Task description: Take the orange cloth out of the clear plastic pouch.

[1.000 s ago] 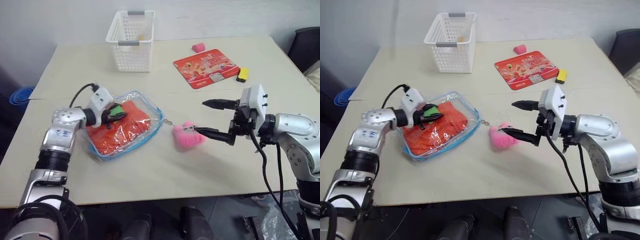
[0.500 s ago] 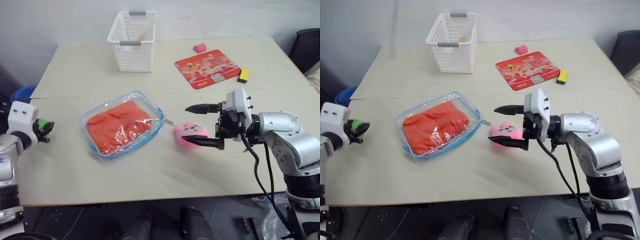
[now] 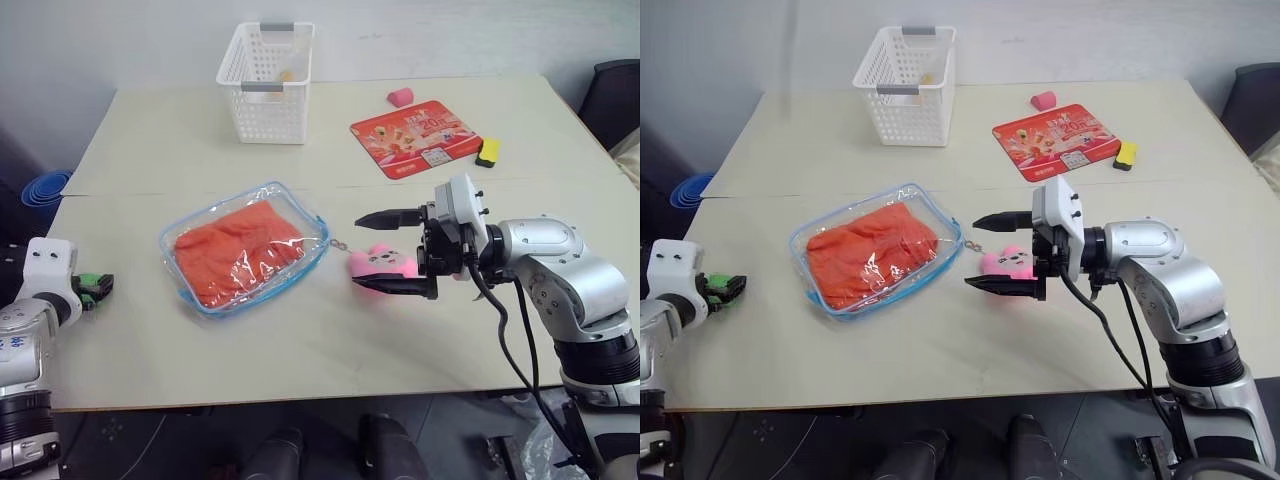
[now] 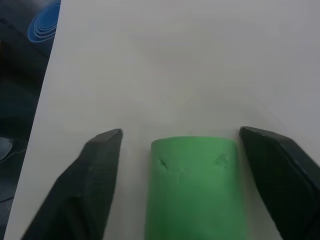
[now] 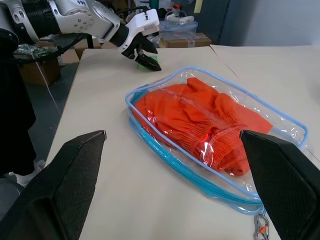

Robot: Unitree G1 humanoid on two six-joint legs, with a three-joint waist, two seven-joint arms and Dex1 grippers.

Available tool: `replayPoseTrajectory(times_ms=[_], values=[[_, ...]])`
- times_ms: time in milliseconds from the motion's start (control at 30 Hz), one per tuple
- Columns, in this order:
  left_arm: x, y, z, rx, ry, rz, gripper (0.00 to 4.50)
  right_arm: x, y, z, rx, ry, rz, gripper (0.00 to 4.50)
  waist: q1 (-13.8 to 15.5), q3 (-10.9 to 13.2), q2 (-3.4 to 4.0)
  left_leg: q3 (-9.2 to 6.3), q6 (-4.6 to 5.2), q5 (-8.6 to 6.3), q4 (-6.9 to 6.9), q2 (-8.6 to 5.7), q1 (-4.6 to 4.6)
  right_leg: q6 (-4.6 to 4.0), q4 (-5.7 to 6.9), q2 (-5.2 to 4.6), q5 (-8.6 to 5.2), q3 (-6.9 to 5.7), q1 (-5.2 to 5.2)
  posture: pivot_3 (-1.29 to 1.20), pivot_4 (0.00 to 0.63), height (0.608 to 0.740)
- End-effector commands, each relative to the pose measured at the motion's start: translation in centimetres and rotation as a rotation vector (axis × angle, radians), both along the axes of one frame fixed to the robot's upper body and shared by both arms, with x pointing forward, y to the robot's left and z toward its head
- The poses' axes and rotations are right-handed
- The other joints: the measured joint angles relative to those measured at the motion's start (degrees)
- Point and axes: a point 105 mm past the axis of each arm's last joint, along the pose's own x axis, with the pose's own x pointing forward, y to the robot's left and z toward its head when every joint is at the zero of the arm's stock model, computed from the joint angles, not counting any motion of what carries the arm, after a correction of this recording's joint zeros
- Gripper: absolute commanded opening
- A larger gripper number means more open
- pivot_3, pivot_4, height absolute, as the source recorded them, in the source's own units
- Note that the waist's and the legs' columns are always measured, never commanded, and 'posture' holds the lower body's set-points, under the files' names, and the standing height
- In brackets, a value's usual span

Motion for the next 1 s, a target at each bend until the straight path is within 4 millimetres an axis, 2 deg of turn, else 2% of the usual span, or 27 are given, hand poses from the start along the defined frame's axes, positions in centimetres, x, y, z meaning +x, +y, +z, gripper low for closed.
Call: replayPoseTrajectory(times_ms=[33, 100, 133, 167, 200, 267, 333, 433, 467, 567, 633, 767, 867, 1000], values=[[-0.4, 0.5, 1.8, 0.025, -0.033, 0.009, 4.48, -0.5, -0.1, 1.0, 0.017, -0.042, 0.008, 4.50, 0.01, 0.00, 0.00, 0.00, 0.00, 0.00, 0.00, 0.00, 0.00, 0.00, 0.00, 0.00, 0.00, 0.00, 0.00, 0.00, 0.150, 0.740], [-0.5, 0.5, 2.5, 0.033, -0.033, -0.004, 4.48, -0.5, -0.2, 1.0, 0.018, -0.044, 0.002, 4.50, -0.03, 0.00, 0.00, 0.00, 0.00, 0.00, 0.00, 0.00, 0.00, 0.00, 0.00, 0.00, 0.00, 0.00, 0.00, 0.00, 0.150, 0.740], [-0.6, 0.1, 3.6, 0.013, -0.054, -0.041, 4.48, -0.5, -0.3, 1.1, 0.019, -0.045, -0.003, 4.50, -0.09, 0.01, -0.01, 0.00, 0.00, 0.00, 0.00, 0.00, 0.00, 0.00, -0.01, 0.00, 0.00, 0.00, 0.00, 0.00, 0.150, 0.740], [-0.6, -0.7, 5.7, -0.016, -0.098, -0.105, 4.48, -0.6, -0.5, 1.2, 0.020, -0.045, -0.008, 4.50, -0.10, 0.02, -0.03, 0.00, -0.01, -0.01, 0.00, 0.01, 0.00, 0.00, 0.00, 0.01, 0.00, 0.00, 0.00, 0.00, 0.150, 0.740], [-0.6, -2.1, 7.9, -0.024, -0.138, -0.209, 4.48, -0.7, -0.7, 1.3, 0.021, -0.044, -0.011, 4.50, -0.08, 0.11, -0.19, 0.00, -0.01, -0.01, 0.00, 0.02, -0.01, 0.00, -0.01, 0.01, 0.00, 0.00, 0.00, 0.00, 0.150, 0.740], [-0.8, -4.6, 10.3, -0.021, -0.165, -0.366, 4.48, -0.9, -0.9, 1.3, 0.020, -0.040, -0.013, 4.50, -0.07, 0.18, -0.41, -0.03, -0.05, -0.03, 0.00, 0.08, -0.06, -0.03, -0.03, 0.03, 0.01, -0.03, -0.03, 0.00, 0.150, 0.740], [-1.0, -10.0, 11.6, 0.029, -0.122, -0.648, 4.48, -1.3, -1.3, 1.1, 0.009, -0.028, -0.014, 4.50, 0.18, 0.18, -0.40, -0.01, -0.01, -0.06, 0.00, 0.06, -0.04, -0.05, -0.08, 0.01, 0.02, -0.02, 0.00, 0.00, 0.150, 0.740], [-2.3, -17.2, 10.6, 0.078, 0.000, -1.001, 4.48, -1.5, -1.8, 0.8, -0.004, -0.025, -0.036, 4.50, 0.43, 0.21, -0.33, -0.02, 0.06, -0.09, 0.00, 0.00, 0.01, -0.05, -0.29, -0.05, 0.04, -0.02, 0.14, 0.00, 0.150, 0.740], [-2.7, -18.6, 10.0, 0.097, 0.041, -1.071, 4.48, -1.5, -1.8, 0.8, -0.005, -0.026, -0.045, 4.50, 0.27, 0.21, -0.30, -0.01, 0.07, -0.10, 0.00, -0.01, 0.02, -0.04, -0.41, -0.05, 0.05, 0.00, 0.18, 0.00, 0.150, 0.740], [-3.8, -21.7, 6.1, 0.227, 0.199, -1.249, 4.48, -1.8, -1.9, 0.7, -0.006, -0.023, -0.062, 4.50, -0.39, 0.24, -0.28, 0.03, 0.08, -0.11, -0.04, 0.04, 0.03, -0.02, -0.39, 0.03, 0.07, 0.06, 0.14, 0.00, 0.150, 0.740], [-4.2, -22.5, 4.2, 0.289, 0.263, -1.300, 4.48, -2.0, -2.0, 0.6, -0.008, -0.022, -0.072, 4.50, -1.04, 0.24, -0.27, 0.11, 0.01, -0.14, -0.11, 0.18, 0.04, -0.03, -0.39, 0.16, 0.06, 0.11, 0.07, 0.00, 0.150, 0.740], [-3.5, -21.5, 2.4, 0.487, 0.335, -1.288, 4.48, -2.4, -2.2, 0.6, -0.011, -0.024, -0.096, 4.50, -1.31, 0.26, -0.27, 0.20, -0.05, -0.17, -0.13, 0.29, 0.05, -0.08, -0.44, 0.27, 0.03, 0.14, -0.02, 0.00, 0.150, 0.740], [-3.1, -20.4, 2.0, 0.586, 0.356, -1.244, 4.48, -2.7, -2.5, 0.6, -0.008, -0.024, -0.119, 4.50, -0.86, 0.26, -0.27, 0.22, -0.05, -0.17, -0.10, 0.28, 0.05, -0.09, -0.46, 0.27, 0.03, 0.16, -0.01, 0.00, 0.150, 0.740], [-2.5, -20.4, 2.4, 0.623, 0.309, -1.197, 4.48, -3.0, -2.6, 0.3, -0.015, -0.023, -0.128, 4.50, 0.17, 0.26, -0.28, 0.25, -0.04, -0.17, -0.10, 0.25, 0.04, -0.08, -0.49, 0.27, 0.03, 0.19, -0.01, 0.00, 0.150, 0.740]])
